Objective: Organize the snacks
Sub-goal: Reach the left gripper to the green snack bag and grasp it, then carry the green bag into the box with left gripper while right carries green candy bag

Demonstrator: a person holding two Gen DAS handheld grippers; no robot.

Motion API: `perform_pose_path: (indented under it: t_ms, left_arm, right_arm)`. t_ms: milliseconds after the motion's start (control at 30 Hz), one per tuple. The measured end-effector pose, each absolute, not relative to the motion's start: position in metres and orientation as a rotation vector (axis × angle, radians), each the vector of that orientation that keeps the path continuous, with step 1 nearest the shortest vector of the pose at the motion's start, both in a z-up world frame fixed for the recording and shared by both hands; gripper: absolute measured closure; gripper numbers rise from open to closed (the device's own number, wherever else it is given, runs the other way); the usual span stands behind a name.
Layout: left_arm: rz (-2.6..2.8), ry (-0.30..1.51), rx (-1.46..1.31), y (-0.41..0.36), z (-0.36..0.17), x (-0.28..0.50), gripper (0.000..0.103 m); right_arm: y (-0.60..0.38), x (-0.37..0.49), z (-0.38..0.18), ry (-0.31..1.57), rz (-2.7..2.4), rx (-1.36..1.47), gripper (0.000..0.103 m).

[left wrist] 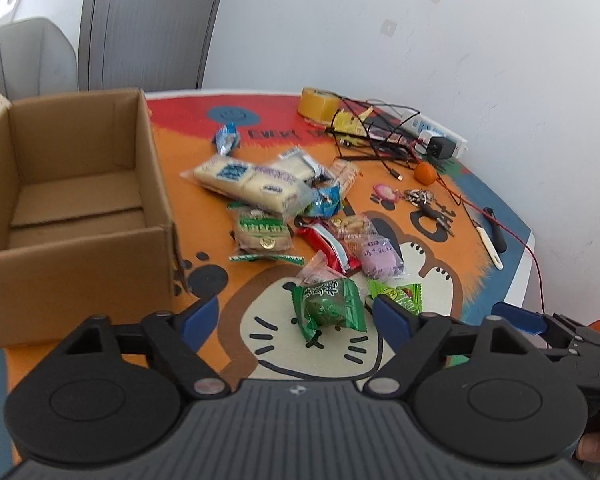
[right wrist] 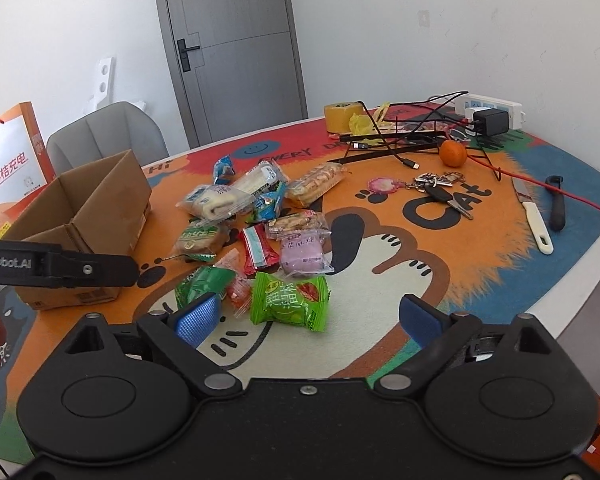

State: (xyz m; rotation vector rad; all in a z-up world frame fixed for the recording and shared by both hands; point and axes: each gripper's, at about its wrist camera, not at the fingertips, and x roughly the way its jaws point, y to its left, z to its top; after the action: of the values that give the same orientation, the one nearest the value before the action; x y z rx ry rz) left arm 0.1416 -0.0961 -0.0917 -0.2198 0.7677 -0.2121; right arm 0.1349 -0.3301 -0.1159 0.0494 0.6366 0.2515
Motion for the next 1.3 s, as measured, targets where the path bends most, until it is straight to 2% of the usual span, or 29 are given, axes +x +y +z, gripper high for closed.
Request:
perform_pose_path:
  t_ms: [233,367,633,700,767,933,1000,1067,1100,1133,1300]
  left_arm:
    - [-0.229,0.814,-0.243,-0.104,-0.111,0.161,0.035]
    - [-0.239,0.817,-0.255,-0.109,-0.118,0.17,0.038]
    - [-0.263,0.832,-0.245,-0.124,-0.13,0.187,0.051]
    - [-0.27,0.837,-0.233,-0.127,-0.132,0.188,0.06]
    - [-0.269,0.84,-0.234,-0.127,-0.134,0.189,0.065]
    - [-0.233,0.824,-0.219,-0.125,-0.133,0.187,0.069]
    - [-0.228,0.816,-0.22,-0.123,-0.132,0.186,0.069]
    - [-0.219,0.806,-0.217,-0.121,-0.13,0.184,0.069]
    - [-0.214,0.803,-0.217,-0.12,-0.129,0.183,0.069]
    - [-0.211,0.801,-0.218,-0.118,-0.128,0.182,0.069]
    - [-0.201,0.778,-0.224,-0.113,-0.12,0.175,0.069]
  right_arm:
    - [-0.329,0.149,-0.132,0.659,0.269,0.065,0.019]
    - [-0.329,0.156,-0.139,0.66,0.274,0.072,0.022]
    - [-0.331,0.169,-0.152,0.672,0.275,0.107,0.028]
    - [-0.331,0.171,-0.154,0.672,0.283,0.111,0.029]
    - [-0.33,0.174,-0.157,0.675,0.287,0.111,0.029]
    - [-0.324,0.178,-0.158,0.662,0.295,0.099,0.036]
    - [-0.323,0.179,-0.159,0.659,0.302,0.101,0.042]
    - [-0.322,0.179,-0.158,0.658,0.306,0.114,0.053]
    - [-0.321,0.18,-0.158,0.662,0.312,0.116,0.067]
    - [-0.32,0.18,-0.158,0.663,0.308,0.104,0.071]
    - [-0.321,0.177,-0.155,0.667,0.328,0.123,0.072]
